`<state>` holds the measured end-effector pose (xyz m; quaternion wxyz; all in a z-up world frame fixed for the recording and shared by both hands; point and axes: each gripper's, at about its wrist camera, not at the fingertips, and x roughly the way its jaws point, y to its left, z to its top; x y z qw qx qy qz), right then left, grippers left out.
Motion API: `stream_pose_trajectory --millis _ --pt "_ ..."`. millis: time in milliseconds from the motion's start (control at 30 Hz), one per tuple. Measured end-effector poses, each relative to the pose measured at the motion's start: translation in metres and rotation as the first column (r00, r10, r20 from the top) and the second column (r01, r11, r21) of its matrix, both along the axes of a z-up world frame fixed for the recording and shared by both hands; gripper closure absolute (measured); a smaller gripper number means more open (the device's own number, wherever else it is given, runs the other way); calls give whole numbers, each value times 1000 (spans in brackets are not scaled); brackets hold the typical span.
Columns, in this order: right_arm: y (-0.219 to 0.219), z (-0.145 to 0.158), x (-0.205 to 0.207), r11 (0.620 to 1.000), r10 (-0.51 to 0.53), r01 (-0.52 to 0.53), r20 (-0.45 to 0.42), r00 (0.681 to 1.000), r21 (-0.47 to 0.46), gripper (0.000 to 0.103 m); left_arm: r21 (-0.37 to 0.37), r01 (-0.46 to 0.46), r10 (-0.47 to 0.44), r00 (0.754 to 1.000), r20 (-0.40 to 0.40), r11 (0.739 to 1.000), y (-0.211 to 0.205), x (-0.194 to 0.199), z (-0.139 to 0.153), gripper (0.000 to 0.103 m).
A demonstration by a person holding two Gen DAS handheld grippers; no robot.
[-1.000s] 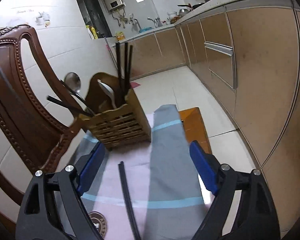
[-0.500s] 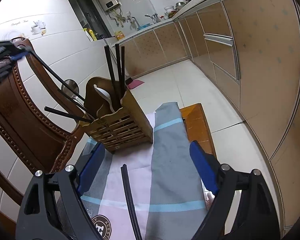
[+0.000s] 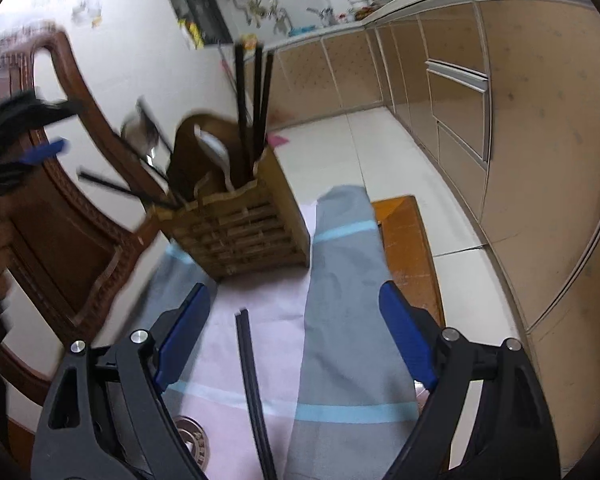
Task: Organize utensils
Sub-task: 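Open the left tool to drop its chopstick into the holder while the right tool returns to the cloth, then lower the right tool onto the last black chopstick on the cloth and close it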
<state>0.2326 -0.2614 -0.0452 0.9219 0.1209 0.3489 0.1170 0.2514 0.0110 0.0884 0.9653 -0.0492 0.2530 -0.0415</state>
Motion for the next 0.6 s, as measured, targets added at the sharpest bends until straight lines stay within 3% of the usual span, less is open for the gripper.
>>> stream_pose_trajectory --millis 167,233,300,600 --pt "35 -22 15 992 75 -83 -90 993 -90 34 3 -11 11 998 -62 1000 4 -57 -52 21" --pt "52 -30 21 983 114 -130 -122 986 -133 51 17 -29 31 995 -98 999 7 -63 -71 21" --pt "63 -40 29 973 139 -165 -161 977 -161 60 48 -45 51 989 -137 998 15 -61 -87 21" --pt "111 -82 60 906 181 -272 -281 942 -326 61 -15 -67 63 983 -171 998 43 -53 -99 21"
